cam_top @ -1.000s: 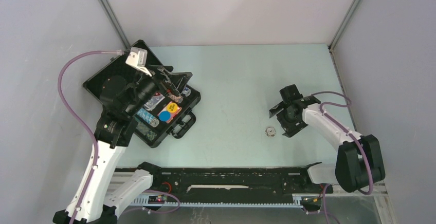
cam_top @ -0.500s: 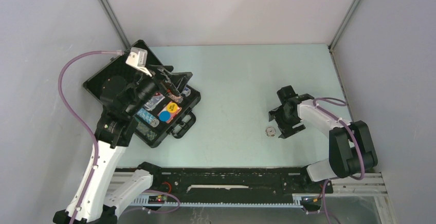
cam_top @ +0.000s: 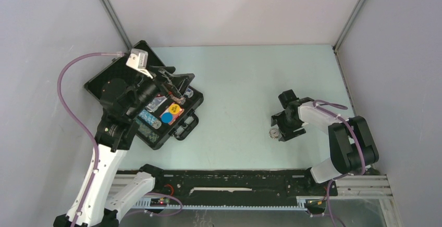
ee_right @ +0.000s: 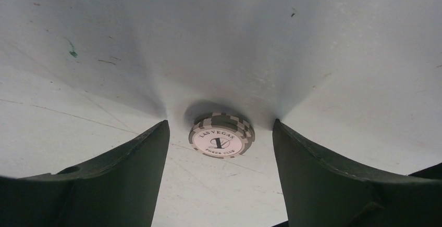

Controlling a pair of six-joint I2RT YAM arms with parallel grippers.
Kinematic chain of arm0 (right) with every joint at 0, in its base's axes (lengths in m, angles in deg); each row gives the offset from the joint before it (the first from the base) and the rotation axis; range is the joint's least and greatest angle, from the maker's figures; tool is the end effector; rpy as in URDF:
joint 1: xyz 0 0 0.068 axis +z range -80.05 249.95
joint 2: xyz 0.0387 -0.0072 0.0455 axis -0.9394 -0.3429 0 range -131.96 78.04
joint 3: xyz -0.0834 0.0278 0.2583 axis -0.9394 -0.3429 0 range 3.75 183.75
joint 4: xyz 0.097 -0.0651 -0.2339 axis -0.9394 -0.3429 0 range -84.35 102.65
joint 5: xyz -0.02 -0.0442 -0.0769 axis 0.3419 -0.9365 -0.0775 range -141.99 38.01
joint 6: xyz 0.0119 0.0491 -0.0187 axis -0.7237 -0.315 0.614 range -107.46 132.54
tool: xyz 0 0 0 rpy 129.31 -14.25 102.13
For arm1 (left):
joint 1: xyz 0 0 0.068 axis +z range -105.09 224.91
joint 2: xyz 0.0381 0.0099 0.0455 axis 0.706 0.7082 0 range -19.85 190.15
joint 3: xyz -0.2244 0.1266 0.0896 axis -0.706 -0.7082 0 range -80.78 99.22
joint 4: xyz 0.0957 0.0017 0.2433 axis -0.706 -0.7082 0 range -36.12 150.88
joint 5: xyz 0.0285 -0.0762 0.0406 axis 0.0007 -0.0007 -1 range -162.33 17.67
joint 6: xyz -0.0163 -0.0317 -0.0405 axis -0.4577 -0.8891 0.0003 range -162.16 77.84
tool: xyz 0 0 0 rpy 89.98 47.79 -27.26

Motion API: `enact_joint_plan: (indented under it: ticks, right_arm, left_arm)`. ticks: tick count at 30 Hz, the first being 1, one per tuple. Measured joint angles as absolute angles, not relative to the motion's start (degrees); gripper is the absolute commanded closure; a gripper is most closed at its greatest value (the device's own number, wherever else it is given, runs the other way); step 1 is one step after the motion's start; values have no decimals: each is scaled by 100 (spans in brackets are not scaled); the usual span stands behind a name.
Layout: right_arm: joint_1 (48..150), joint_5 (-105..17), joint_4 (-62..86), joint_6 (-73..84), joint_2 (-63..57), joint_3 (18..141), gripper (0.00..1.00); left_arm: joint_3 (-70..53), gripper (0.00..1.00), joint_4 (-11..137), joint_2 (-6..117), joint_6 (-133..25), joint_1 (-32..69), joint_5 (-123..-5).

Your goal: Pack up texas hold em set

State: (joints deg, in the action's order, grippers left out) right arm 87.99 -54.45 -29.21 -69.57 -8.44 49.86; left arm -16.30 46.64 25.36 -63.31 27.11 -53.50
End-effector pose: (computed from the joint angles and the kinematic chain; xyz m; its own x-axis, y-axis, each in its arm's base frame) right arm 0.2327 0.0741 0.1556 -0.4305 0.9005 -0.0607 0.8914 0.4348 0.1280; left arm 0.1420 -0.0576 0.4478 -0.1369 -0.3148 -0.9392 0.5856 0.7390 -0.3330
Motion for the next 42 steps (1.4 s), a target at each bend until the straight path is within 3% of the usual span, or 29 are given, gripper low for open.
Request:
enact_joint_plan:
  ticks: [15,26,42]
  right_arm:
    - [8897,-5473,-2978,-7005,-914,5025,23]
    - [9131,-5602,-3549,-6878,-1686,5790,30]
    - [9345,-5770,-3514,-7007,-1775,5900,57]
  left_arm:
    - [-1634,0,4664,2538,-6381,2711,-5348]
    - [-1734,0,4666,2501,-6379,2724,-5414]
    - [-1734,0,4666,2473,-6379,2732,-5412]
